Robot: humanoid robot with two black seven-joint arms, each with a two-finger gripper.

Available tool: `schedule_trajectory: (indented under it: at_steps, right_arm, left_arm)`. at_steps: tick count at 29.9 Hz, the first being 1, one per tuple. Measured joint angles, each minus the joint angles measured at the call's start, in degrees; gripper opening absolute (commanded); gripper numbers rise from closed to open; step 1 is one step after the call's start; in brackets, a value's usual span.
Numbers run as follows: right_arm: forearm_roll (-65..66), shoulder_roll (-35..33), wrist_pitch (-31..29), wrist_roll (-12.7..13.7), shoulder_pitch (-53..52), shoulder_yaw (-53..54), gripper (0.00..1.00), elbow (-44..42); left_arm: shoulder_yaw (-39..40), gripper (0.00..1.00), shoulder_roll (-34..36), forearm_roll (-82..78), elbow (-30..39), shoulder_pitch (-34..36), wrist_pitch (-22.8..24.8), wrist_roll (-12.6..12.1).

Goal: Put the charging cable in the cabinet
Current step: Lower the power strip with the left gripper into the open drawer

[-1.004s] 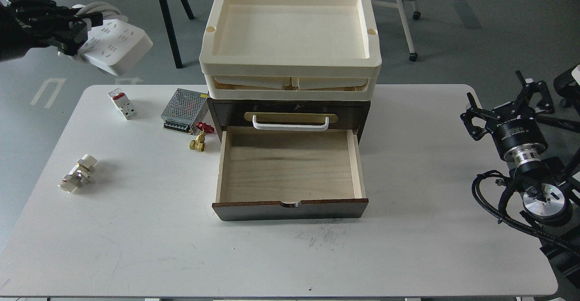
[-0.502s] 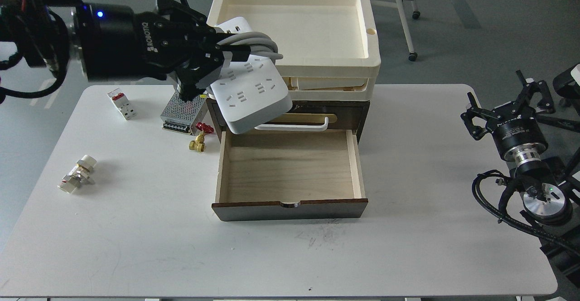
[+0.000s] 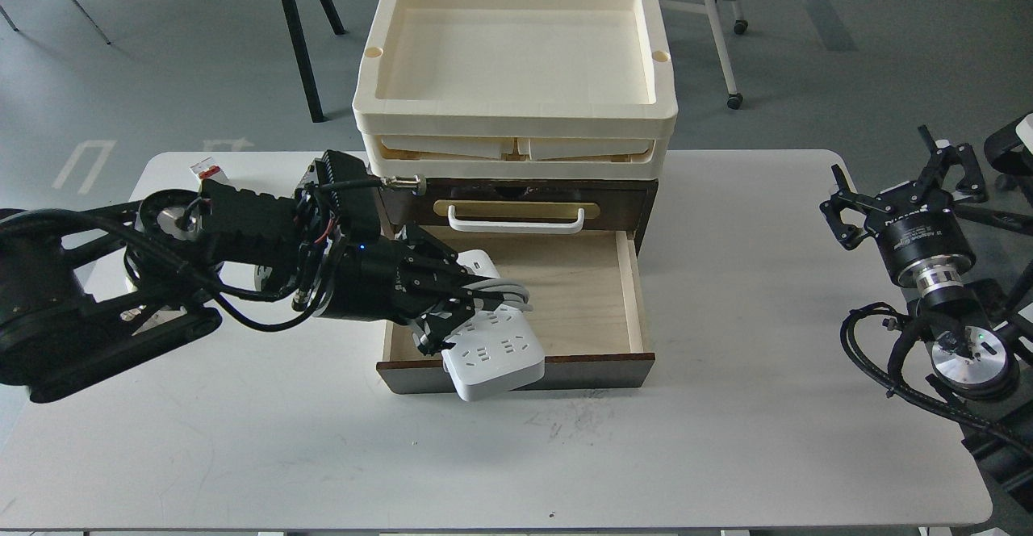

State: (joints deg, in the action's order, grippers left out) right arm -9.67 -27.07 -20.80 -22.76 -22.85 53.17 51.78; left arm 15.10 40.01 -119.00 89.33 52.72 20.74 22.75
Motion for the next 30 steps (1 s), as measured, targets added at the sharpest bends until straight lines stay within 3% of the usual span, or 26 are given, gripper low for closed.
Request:
schedule_trajectory:
  at_steps: [10,21,30]
  right_arm:
    - [0.0,0.0,0.0,0.0,0.0,0.0,1.00,0.1]
    - [0.0,0.0,0.0,0.0,0.0,0.0,1.00,0.1]
    - [0.0,0.0,0.0,0.0,0.0,-0.1,1.00,0.1]
  left_arm:
    - [0.1,0.11,-6.0,-3.9,-9.1,-1.1,-0.4,0.0]
    - [2.0,0.11,-12.5,-4.1,-14.3,-1.9,-1.4,-0.1]
    - [3.2,0.12,-13.8,-4.1,-18.0,-2.0,-1.6,-0.2]
